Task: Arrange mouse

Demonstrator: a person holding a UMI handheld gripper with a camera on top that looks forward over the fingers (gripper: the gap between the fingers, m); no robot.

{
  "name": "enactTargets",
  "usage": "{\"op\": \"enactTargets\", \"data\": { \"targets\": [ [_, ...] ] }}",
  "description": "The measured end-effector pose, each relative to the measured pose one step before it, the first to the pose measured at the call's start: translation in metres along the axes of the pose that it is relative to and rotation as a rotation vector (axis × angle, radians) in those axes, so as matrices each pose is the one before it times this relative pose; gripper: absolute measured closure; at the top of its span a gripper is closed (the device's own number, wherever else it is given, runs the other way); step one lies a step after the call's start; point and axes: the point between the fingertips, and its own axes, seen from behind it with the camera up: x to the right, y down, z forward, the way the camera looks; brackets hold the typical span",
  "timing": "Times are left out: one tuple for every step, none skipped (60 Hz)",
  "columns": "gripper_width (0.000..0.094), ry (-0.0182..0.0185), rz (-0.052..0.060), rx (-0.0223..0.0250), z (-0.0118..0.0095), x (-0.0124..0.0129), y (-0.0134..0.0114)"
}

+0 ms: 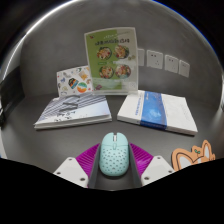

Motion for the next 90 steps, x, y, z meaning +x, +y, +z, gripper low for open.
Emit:
{"op": "enactTargets", "data": {
  "targets": [
    [0.0413,0.00073,-0.0051,0.00009,0.00027,-0.00007,-0.00019],
    [0.0371,-0.00092,-0.0123,-0.00383,-0.00003,-0.00028,0.00068],
    [0.0392,-0.00252,-0.0160,-0.00109,0.00008,-0.00039,-0.00012],
    [0.0455,-0.00473,-0.0152,0.00148,-0.00029,-0.00041,-0.00051],
    [0.0473,-0.00468,-0.0115,0.00184,0.00027,-0.00015,-0.00146],
    [0.0501,-0.00820,-0.0033,0.00149,-0.00078,-0.00112,0.00031],
    [0.0455,-0.01108,-0.0013,-0.00270,-0.00087,-0.00129,0.00053],
    [0.0530,-0.01246,-0.0002,-0.00619,-0.00185,-0.00120,0.00106],
    [0.0536,-0.01317,0.0038,-0.00876,-0.00305,-0.00126,0.00119],
    [0.0545,-0.01460,0.0058,-0.00819,-0.00436,-0.00166,0.00096],
    [0.0543,-0.01535,0.0056,0.00253,-0.00537,-0.00166,-0.00175],
    [0.0544,-0.01387,0.0030,0.01544,-0.00652,-0.00098,-0.00491],
    [0.0543,-0.00857,-0.0017,0.02498,-0.00770,0.00019,-0.00727],
    [0.0544,-0.00121,-0.0060,0.02855,-0.00846,0.00232,-0.00961],
    [0.0545,0.00342,-0.0049,0.03255,-0.00990,0.00328,-0.01063],
    [0.0544,0.00296,-0.0011,0.03983,-0.00958,0.00340,-0.00715],
    [0.0544,0.00786,0.0021,0.03478,-0.01169,0.00490,-0.01157],
    [0.0544,0.01019,0.0031,0.02961,-0.01297,0.00658,-0.01712],
    [0.0543,-0.00097,0.0059,0.03665,-0.01241,0.00446,-0.00742],
    [0.0545,-0.00091,0.0020,0.03125,-0.01288,0.00581,-0.01241],
    [0.0546,-0.00151,0.0013,0.02959,-0.01287,0.00598,-0.01215],
    [0.0546,0.00083,0.0018,0.02985,-0.01225,0.00706,-0.01199],
    [0.0547,-0.00054,0.0048,0.01721,-0.00599,0.01433,-0.02508],
    [0.0547,0.01459,-0.0078,0.03802,-0.02406,0.00576,-0.00710],
    [0.0547,0.01341,-0.0080,0.02264,-0.01179,0.01128,-0.00956],
    [0.0548,0.01767,-0.0086,0.01921,-0.01069,0.01324,-0.00748],
    [0.0548,0.02109,-0.0056,0.01605,-0.00963,0.01382,-0.00546],
    [0.0549,0.02408,-0.0029,0.01117,-0.00936,0.01509,-0.00375],
    [0.0550,0.02529,0.0007,0.00605,-0.00898,0.01457,-0.00138],
    [0.0550,0.02161,0.0047,-0.00130,0.00030,0.01722,-0.00056],
    [0.0552,0.02139,0.0042,-0.00506,-0.00468,0.01349,0.00368],
    [0.0551,0.01932,0.0055,-0.01111,-0.00362,0.01254,0.00624],
    [0.0551,0.01879,0.0068,-0.01546,-0.00285,0.01169,0.00878],
    [0.0550,0.01816,0.0061,-0.02027,-0.00159,0.01143,0.01114],
    [0.0552,0.01712,0.0041,-0.02311,-0.00001,0.01056,0.01294],
    [0.0550,0.01344,0.0025,-0.03307,-0.00107,0.01095,0.01395],
    [0.0550,0.00897,0.0010,-0.01704,0.00876,0.00776,0.01311],
    [0.0551,0.00728,-0.0012,-0.02518,0.00313,0.00593,0.01439],
    [0.0551,0.00555,-0.0016,-0.02695,0.00403,0.00478,0.01415],
    [0.0550,0.00548,0.0000,-0.02874,0.00437,0.00388,0.01421],
    [0.0551,0.00484,0.0010,-0.02791,0.00495,0.00282,0.01315],
    [0.0551,0.00178,0.0009,-0.02533,0.00554,0.00168,0.01198],
    [0.0551,0.00214,0.0014,-0.02485,-0.00331,0.00113,0.01184],
    [0.0551,-0.00935,0.0009,-0.01226,0.01338,-0.00054,0.00920],
    [0.0552,-0.00510,0.0013,-0.01397,0.00444,-0.00071,0.00683],
    [0.0549,-0.00503,0.0005,-0.01135,0.00413,-0.00063,0.00562],
    [0.0549,-0.00365,0.0005,-0.00961,0.00362,-0.00059,0.00453],
    [0.0548,-0.00290,0.0009,-0.00780,0.00331,-0.00082,0.00397],
    [0.0549,-0.00277,0.0001,-0.00596,0.00310,-0.00041,0.00335],
    [0.0547,0.00333,-0.0012,-0.01597,-0.00788,-0.00069,0.00162],
    [0.0547,-0.00022,-0.0014,-0.00775,0.00203,0.00046,0.00364],
    [0.0548,-0.00309,0.0008,0.00161,0.00889,-0.00037,0.00676],
    [0.0545,0.00151,-0.0012,-0.01086,0.00229,0.00028,0.00383],
    [0.0545,0.00118,-0.0019,-0.00986,0.00219,0.00008,0.00373],
    [0.0543,0.00000,-0.0028,-0.00925,0.00235,0.00012,0.00365],
    [0.0538,-0.00056,-0.0021,-0.00913,0.00245,-0.00021,0.00392],
    [0.0537,-0.00035,-0.0030,-0.00951,0.00256,-0.00006,0.00369],
    [0.0530,0.00131,-0.0030,-0.01166,0.00289,0.00005,0.00433],
    [0.0511,0.00025,-0.0068,-0.01839,0.00140,0.00011,0.00558],
    [0.0491,0.00033,0.0032,0.02732,-0.00141,-0.00002,-0.00564],
    [0.0465,0.00190,-0.0012,0.00660,0.00143,0.00036,-0.00003],
    [0.0410,0.00203,-0.0036,-0.00741,0.00039,0.00055,0.00160],
    [0.0447,-0.00091,-0.0012,-0.00752,0.00046,-0.00020,0.00116],
    [0.0436,-0.00040,0.0008,0.00136,-0.00004,-0.00011,-0.00111],
    [0.0413,-0.00072,0.0012,-0.00113,0.00027,0.00011,-0.00081],
    [0.0401,-0.00180,-0.0027,-0.00793,0.00031,0.00010,0.00102],
    [0.0395,-0.00493,-0.0044,-0.00844,0.00003,-0.00033,0.00131],
    [0.0332,-0.00118,-0.0024,-0.00134,-0.00035,0.00077,-0.00013],
    [0.0273,-0.00212,-0.0032,-0.00119,-0.00087,0.00049,-0.00108],
    [0.0215,-0.00456,-0.0062,-0.00459,-0.00156,0.00033,0.00060],
    [0.0156,-0.00315,-0.0058,-0.00653,-0.00268,0.00041,0.00127],
    [0.0098,-0.00311,-0.0083,-0.00576,-0.00351,0.00066,0.00137],
    [0.0039,0.00253,-0.0043,-0.00173,-0.00514,0.00103,0.00012],
    [0.0060,-0.00626,-0.0056,0.00382,-0.00519,-0.00051,-0.00029],
    [0.0109,-0.00557,-0.0028,0.00689,-0.00593,-0.00057,-0.00066],
    [0.0105,-0.00637,-0.0021,0.00805,-0.00676,-0.00046,-0.00071],
    [0.0096,-0.00966,-0.0008,0.01058,-0.00708,-0.00138,-0.00100],
    [0.0085,-0.01318,0.0010,0.01106,-0.00723,-0.00210,-0.00096],
    [0.0081,-0.01478,0.0034,0.01024,-0.00778,-0.00265,-0.00030],
    [0.0079,-0.01570,0.0036,0.00760,-0.00842,-0.00274,0.00001],
    [0.0083,-0.01696,0.0032,0.00626,-0.00875,-0.00280,0.00062],
    [0.0081,-0.01570,0.0038,0.00464,-0.01166,-0.00205,0.00152],
    [0.0082,-0.01147,0.0046,0.00494,-0.01204,-0.00195,0.00199],
    [0.0083,-0.00695,0.0051,0.00553,-0.00949,-0.00116,0.00151],
    [0.0084,-0.00308,0.0058,0.00525,-0.00949,-0.00024,0.00180],
    [0.0085,0.00103,0.0062,0.00569,-0.00916,0.00082,0.00215],
    [0.0084,0.00261,0.0071,0.00719,-0.00889,0.00126,0.00241],
    [0.0084,0.00347,0.0074,0.00803,-0.00825,0.00196,0.00251],
    [0.0084,0.00351,0.0077,0.00715,-0.00828,0.00251,0.00297],
    [0.0084,0.00415,0.0072,0.00333,-0.00831,0.00259,0.00351]
  ]
}}
